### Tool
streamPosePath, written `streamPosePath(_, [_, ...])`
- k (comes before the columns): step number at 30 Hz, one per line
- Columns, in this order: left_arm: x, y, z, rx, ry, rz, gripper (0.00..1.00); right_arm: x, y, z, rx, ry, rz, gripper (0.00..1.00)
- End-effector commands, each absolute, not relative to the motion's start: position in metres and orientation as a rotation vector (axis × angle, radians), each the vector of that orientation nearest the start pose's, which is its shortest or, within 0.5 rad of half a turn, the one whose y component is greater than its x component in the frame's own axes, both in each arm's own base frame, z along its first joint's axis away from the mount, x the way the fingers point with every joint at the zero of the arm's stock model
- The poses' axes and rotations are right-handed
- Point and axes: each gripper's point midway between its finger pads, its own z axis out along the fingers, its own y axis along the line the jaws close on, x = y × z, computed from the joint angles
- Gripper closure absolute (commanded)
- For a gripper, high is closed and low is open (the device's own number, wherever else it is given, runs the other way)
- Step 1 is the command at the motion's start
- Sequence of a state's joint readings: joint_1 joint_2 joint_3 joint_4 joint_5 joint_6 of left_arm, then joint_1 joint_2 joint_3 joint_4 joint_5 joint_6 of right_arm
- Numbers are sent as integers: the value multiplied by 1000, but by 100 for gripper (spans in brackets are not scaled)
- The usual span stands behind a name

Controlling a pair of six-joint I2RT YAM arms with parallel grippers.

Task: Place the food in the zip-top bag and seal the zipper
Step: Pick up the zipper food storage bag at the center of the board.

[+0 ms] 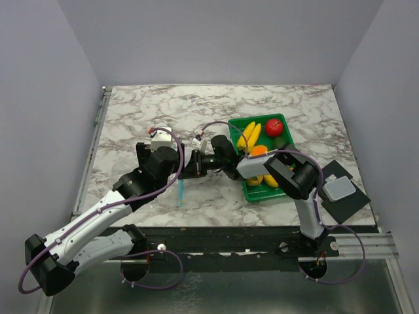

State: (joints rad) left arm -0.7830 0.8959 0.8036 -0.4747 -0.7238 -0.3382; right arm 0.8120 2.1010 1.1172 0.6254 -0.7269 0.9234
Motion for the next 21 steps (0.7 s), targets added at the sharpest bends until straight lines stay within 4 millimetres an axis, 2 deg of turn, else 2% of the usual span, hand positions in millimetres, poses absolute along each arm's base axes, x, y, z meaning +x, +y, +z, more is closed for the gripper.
streamPosePath(1, [260,-111,202,43,2005,61,1,232,466,93,-497,2181,1833,98])
streamPosePath(13, [257,-126,203,22,2045,-39,1,229,453,109,-506,2116,1732,99])
streamPosePath(21, [257,-136,198,7,2146,-29,1,225,443,119,-526,2069,1639,99])
